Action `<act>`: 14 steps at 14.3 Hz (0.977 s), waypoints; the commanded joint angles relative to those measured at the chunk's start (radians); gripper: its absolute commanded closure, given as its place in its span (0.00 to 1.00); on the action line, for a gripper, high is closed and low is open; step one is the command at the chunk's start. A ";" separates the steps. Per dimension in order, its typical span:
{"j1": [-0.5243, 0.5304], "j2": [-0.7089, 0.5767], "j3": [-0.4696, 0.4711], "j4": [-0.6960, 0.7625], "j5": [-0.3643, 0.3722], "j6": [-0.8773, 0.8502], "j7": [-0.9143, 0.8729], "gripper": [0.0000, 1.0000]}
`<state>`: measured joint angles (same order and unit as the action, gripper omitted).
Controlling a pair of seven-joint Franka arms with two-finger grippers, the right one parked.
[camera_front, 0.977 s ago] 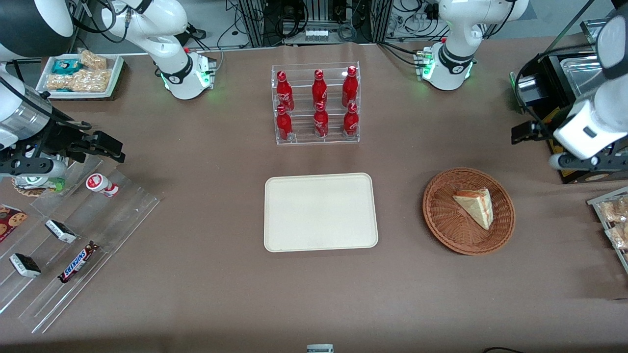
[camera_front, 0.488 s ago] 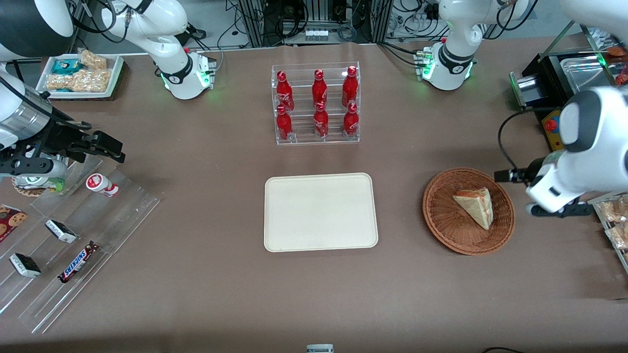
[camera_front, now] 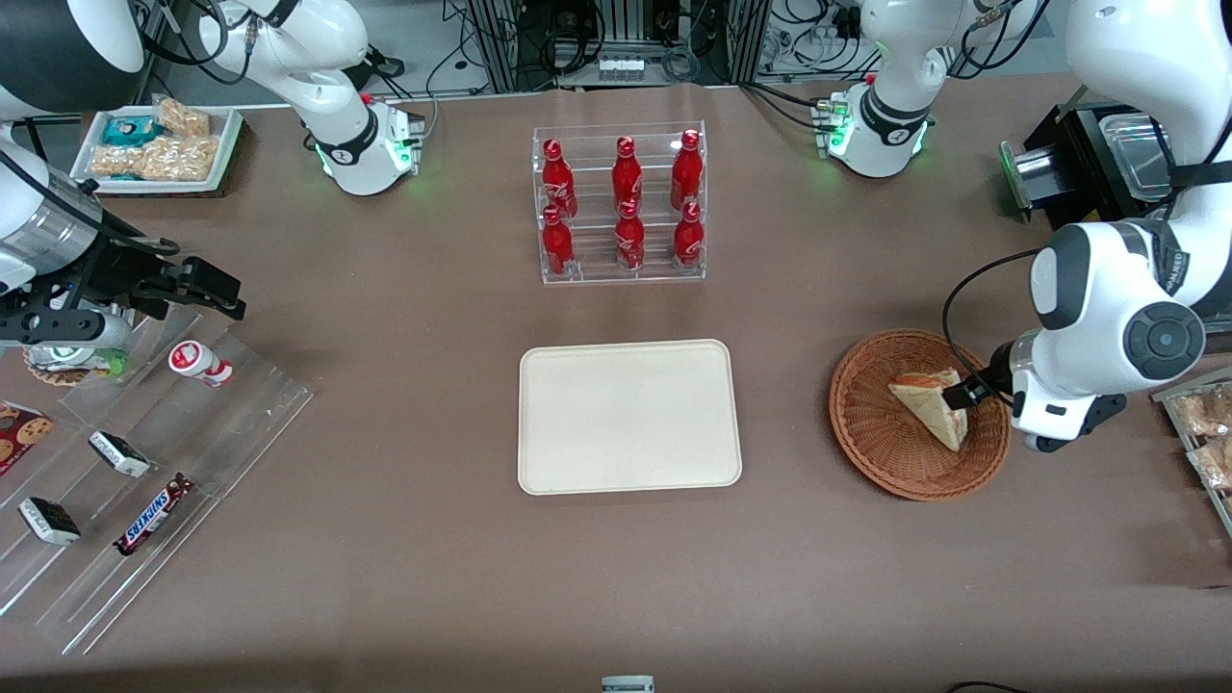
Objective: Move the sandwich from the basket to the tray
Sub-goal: 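Lower the open left gripper onto the wrapped sandwich and grasp it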
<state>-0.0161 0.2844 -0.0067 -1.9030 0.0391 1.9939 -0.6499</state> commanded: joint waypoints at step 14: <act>0.013 0.010 -0.004 -0.231 -0.088 0.379 -0.218 0.79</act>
<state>-0.0069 0.3007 -0.0069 -2.1221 -0.0304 2.3602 -0.8532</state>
